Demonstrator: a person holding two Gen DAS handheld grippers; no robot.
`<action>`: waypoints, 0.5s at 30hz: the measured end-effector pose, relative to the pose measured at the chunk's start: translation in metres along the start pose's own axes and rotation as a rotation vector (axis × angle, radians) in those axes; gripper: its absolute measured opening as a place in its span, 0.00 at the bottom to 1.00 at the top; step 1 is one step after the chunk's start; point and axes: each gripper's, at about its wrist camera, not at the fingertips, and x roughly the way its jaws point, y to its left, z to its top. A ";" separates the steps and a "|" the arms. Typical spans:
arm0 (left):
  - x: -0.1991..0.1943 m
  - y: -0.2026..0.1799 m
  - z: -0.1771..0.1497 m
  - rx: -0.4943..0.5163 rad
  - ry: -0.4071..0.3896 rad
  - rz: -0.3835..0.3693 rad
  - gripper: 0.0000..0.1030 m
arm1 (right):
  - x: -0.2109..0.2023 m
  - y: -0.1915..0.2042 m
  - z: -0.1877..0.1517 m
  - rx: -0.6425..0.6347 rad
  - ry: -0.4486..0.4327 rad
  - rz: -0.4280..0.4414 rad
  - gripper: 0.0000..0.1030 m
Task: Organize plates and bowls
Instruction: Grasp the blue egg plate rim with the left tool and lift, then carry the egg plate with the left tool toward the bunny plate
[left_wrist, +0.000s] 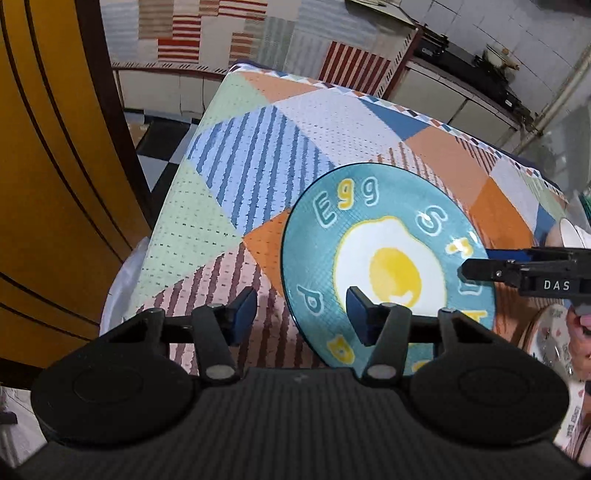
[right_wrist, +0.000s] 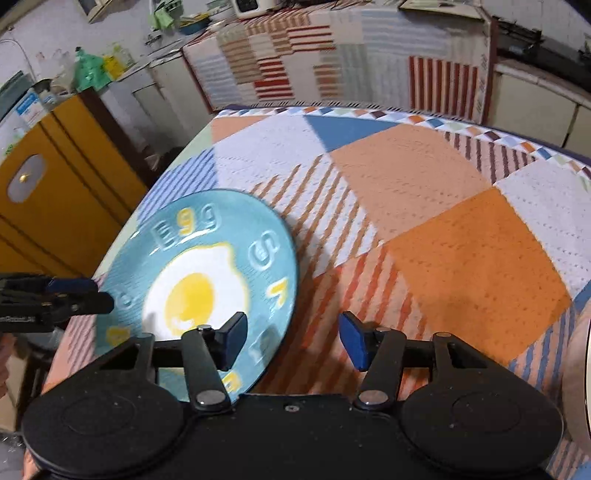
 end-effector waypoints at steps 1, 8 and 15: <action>0.003 0.001 0.000 -0.002 0.003 0.000 0.43 | 0.003 -0.001 0.001 0.006 -0.001 0.009 0.55; 0.011 0.005 -0.006 -0.009 0.023 -0.054 0.16 | 0.015 -0.002 -0.003 0.034 -0.023 0.090 0.26; 0.015 0.005 -0.012 -0.071 -0.002 -0.061 0.17 | 0.014 0.001 -0.007 -0.015 -0.052 0.075 0.23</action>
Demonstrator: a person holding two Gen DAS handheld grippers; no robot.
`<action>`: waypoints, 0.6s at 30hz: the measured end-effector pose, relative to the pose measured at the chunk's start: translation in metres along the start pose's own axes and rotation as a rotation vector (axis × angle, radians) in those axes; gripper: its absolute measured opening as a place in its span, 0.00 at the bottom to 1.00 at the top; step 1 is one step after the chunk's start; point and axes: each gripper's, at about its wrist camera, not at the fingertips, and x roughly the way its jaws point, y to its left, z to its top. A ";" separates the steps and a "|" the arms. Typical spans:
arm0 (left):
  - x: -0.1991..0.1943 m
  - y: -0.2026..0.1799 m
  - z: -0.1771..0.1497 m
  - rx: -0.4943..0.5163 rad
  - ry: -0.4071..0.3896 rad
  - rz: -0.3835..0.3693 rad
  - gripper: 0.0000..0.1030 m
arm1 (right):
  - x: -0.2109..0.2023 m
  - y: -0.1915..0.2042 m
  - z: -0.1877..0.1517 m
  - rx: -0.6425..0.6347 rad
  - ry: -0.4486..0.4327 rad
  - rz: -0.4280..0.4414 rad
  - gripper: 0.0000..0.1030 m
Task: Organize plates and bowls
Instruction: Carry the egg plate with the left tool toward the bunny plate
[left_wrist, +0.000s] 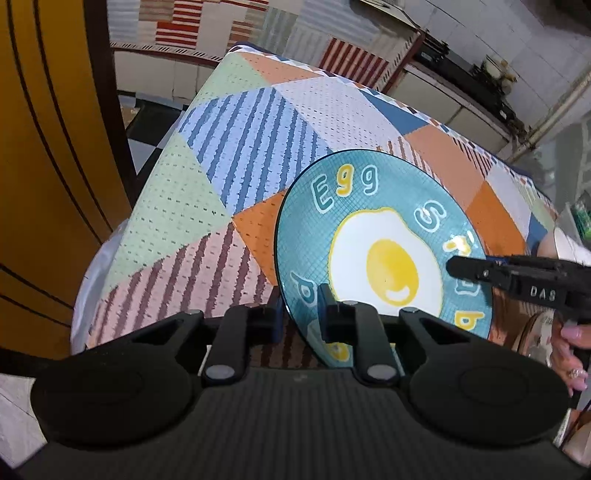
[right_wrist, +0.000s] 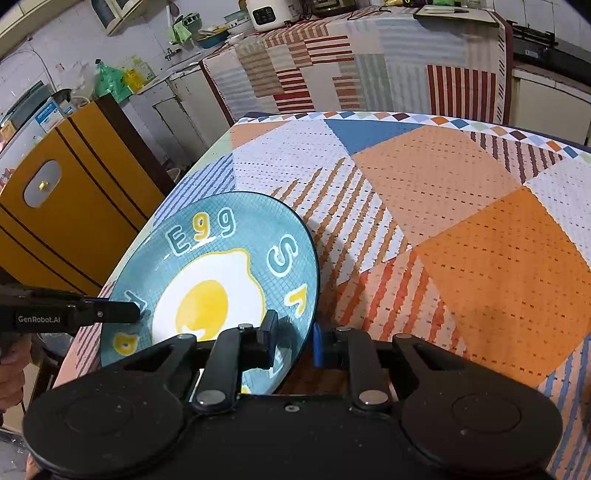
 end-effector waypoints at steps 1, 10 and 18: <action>0.000 -0.003 0.000 0.007 0.002 0.013 0.17 | 0.000 0.000 0.000 -0.011 0.000 0.000 0.23; -0.034 -0.026 -0.006 0.083 0.011 -0.005 0.18 | -0.022 0.002 0.004 -0.093 0.010 0.029 0.22; -0.090 -0.061 -0.021 0.188 -0.023 -0.075 0.19 | -0.085 0.008 -0.005 -0.103 -0.046 0.053 0.22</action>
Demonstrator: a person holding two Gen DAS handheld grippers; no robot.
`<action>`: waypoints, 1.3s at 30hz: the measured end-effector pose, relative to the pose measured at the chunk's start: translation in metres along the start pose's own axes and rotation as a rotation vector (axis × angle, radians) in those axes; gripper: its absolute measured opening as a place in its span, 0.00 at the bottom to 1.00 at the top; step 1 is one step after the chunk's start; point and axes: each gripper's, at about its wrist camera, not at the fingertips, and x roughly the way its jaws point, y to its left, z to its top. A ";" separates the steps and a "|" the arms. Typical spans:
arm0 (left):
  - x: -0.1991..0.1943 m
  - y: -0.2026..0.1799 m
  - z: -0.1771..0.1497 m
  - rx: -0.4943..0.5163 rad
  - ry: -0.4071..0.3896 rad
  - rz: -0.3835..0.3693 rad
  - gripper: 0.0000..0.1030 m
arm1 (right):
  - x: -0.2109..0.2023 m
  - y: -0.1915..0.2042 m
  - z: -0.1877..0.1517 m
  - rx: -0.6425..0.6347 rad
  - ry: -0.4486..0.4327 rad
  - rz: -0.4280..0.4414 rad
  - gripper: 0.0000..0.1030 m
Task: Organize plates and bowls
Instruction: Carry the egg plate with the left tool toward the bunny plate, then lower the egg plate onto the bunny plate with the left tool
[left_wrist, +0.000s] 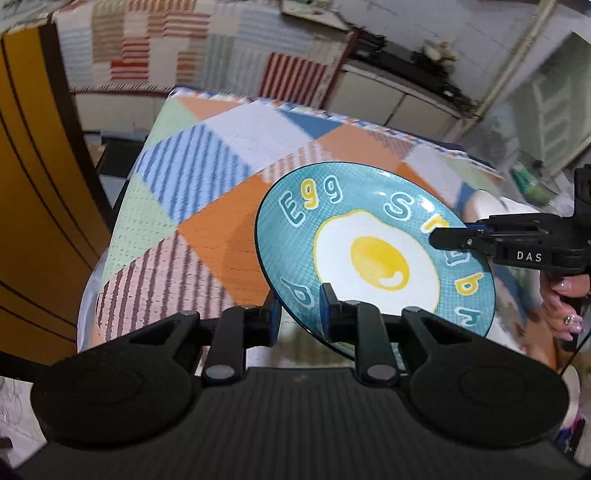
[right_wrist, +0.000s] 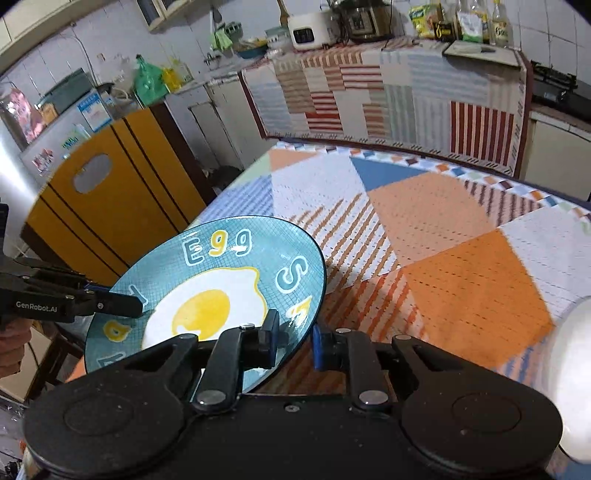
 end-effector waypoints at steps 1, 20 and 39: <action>-0.006 -0.007 -0.001 0.013 -0.001 -0.002 0.19 | -0.009 0.002 -0.002 -0.002 -0.006 0.001 0.22; -0.019 -0.128 -0.032 0.157 0.157 -0.097 0.21 | -0.154 -0.004 -0.086 0.062 -0.036 -0.071 0.22; 0.051 -0.153 -0.060 0.180 0.296 -0.084 0.22 | -0.139 -0.042 -0.155 0.204 0.075 -0.105 0.22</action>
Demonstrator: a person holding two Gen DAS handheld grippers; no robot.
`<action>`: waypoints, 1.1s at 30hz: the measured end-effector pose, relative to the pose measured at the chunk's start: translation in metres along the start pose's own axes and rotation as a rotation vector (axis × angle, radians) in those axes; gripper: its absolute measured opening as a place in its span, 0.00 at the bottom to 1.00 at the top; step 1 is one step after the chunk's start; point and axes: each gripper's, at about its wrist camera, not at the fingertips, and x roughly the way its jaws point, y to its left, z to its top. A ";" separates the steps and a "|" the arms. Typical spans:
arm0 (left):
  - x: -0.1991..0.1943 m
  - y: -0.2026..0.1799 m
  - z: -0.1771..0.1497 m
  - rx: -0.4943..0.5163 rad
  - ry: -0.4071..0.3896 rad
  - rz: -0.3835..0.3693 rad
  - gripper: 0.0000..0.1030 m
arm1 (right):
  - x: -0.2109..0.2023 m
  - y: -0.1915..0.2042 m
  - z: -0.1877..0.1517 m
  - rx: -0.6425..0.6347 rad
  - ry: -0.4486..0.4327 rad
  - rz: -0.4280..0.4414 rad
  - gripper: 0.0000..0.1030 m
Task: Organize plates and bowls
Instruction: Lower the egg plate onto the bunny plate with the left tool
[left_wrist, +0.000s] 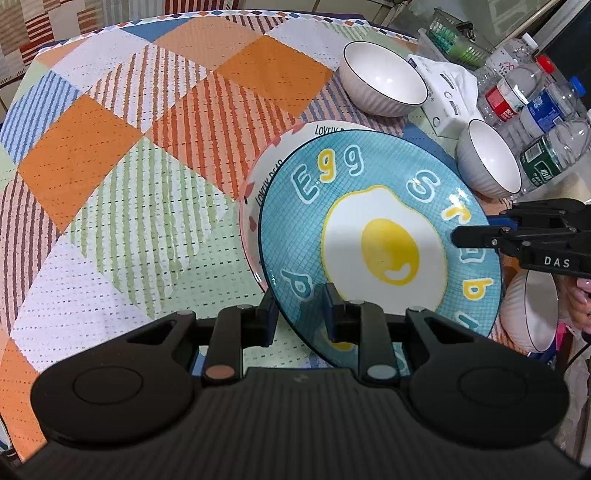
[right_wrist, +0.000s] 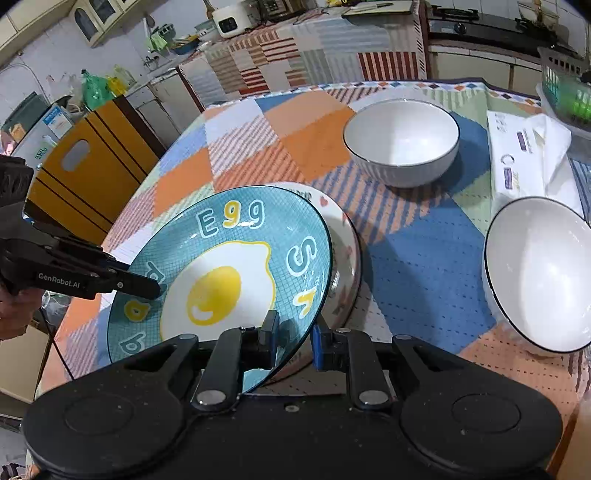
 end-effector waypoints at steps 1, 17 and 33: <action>0.001 0.000 0.001 0.002 0.002 0.001 0.22 | 0.001 -0.001 0.001 0.005 0.004 -0.001 0.22; 0.013 -0.004 0.007 -0.023 0.051 0.090 0.26 | 0.010 0.025 0.009 -0.035 0.093 -0.141 0.28; 0.022 -0.018 0.019 0.045 0.095 0.156 0.27 | 0.024 0.043 0.014 -0.086 0.132 -0.327 0.34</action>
